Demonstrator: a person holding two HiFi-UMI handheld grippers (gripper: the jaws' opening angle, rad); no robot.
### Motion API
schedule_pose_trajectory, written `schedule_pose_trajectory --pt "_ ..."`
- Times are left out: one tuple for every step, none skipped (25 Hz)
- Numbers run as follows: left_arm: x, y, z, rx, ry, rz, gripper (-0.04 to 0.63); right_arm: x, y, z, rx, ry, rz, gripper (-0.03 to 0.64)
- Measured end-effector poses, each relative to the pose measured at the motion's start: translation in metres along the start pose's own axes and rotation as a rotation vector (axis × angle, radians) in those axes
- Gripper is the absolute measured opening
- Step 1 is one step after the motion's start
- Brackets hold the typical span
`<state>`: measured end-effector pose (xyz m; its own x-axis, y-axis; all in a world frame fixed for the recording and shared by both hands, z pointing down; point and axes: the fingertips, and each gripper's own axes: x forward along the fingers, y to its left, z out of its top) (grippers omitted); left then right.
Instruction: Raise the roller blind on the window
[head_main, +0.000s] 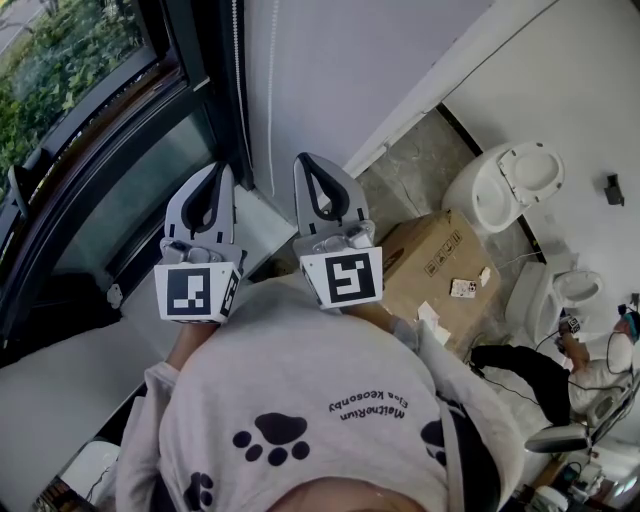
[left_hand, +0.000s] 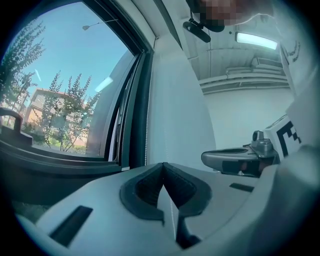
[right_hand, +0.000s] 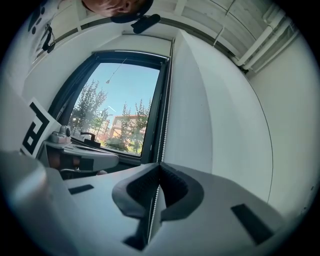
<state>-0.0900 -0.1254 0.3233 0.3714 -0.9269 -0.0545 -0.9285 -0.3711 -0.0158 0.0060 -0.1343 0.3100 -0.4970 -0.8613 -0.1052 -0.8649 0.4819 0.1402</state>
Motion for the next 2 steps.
schedule_pose_trajectory --pt "-0.0002 -0.0005 0.0001 0.000 -0.001 -0.002 0.008 0.0000 0.0007 -0.0003 0.000 0.002 0.001 0.009" --pt "-0.0005 -0.0010 0.0002 0.001 -0.002 -0.003 0.008 0.0000 0.0015 -0.0006 0.000 0.004 0.002 0.009"
